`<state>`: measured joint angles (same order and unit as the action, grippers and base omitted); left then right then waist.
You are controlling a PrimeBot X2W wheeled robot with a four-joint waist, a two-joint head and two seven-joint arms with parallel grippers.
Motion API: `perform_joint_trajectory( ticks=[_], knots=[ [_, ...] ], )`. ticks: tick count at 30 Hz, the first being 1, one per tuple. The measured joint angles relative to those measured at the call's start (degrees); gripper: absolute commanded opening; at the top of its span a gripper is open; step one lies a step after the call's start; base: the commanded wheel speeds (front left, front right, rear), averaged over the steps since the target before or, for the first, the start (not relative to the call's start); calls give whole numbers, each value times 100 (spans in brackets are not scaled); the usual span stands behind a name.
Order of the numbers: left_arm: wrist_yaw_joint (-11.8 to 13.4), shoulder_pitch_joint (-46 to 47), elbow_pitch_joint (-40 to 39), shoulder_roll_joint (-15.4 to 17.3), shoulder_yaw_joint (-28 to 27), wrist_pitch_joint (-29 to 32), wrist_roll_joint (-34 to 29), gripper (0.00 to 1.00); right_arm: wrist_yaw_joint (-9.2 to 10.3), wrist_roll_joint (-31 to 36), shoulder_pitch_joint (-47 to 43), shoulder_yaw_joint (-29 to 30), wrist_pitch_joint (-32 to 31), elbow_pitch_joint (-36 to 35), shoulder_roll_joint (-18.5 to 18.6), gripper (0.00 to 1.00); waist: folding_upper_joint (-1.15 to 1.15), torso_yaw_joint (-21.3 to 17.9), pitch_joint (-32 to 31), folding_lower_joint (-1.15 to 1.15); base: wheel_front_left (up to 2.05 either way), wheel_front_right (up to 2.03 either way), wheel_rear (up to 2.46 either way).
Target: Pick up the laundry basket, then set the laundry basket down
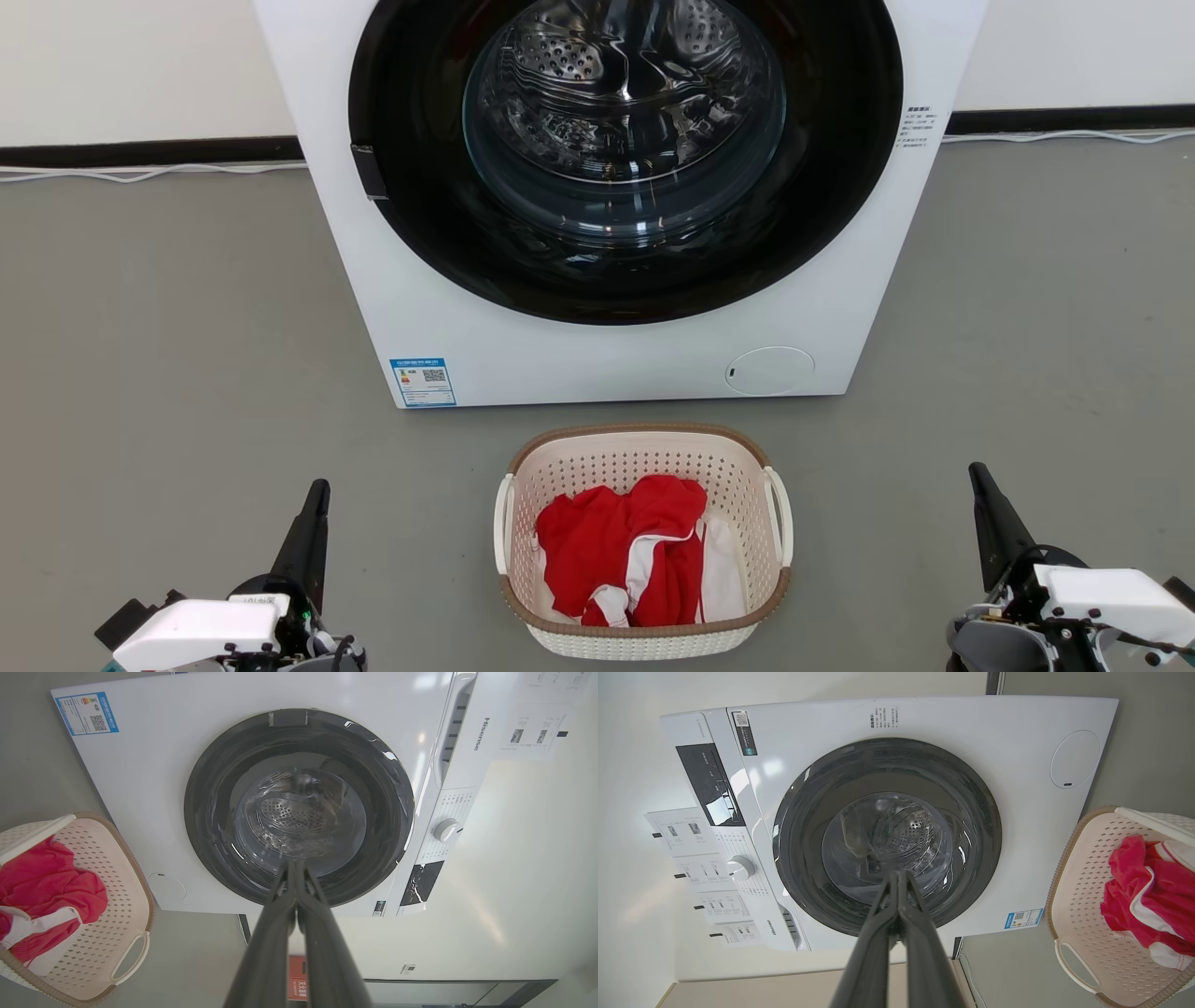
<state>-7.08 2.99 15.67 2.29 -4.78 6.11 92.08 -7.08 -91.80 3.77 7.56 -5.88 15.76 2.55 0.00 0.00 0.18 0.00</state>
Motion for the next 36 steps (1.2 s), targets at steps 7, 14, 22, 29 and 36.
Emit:
perform_joint_trajectory(
  ticks=[7,14,22,29,36],
  knots=[
    [0,0,0,0,0,0,0,0,0,0,0,0,0,0,0,0,0,0,0,0,0,0,0],
    [0,0,0,0,0,0,0,0,0,0,0,0,0,0,0,0,0,0,0,0,0,0,0],
    [0,0,0,0,0,0,0,0,0,0,0,0,0,0,0,0,0,0,0,0,0,0,0],
    [0,0,0,0,0,0,-1,0,0,0,0,0,0,0,0,0,0,0,0,0,0,0,0],
    [0,0,0,0,0,0,0,0,0,0,0,0,0,0,0,0,0,0,0,0,0,0,0]
  ],
)
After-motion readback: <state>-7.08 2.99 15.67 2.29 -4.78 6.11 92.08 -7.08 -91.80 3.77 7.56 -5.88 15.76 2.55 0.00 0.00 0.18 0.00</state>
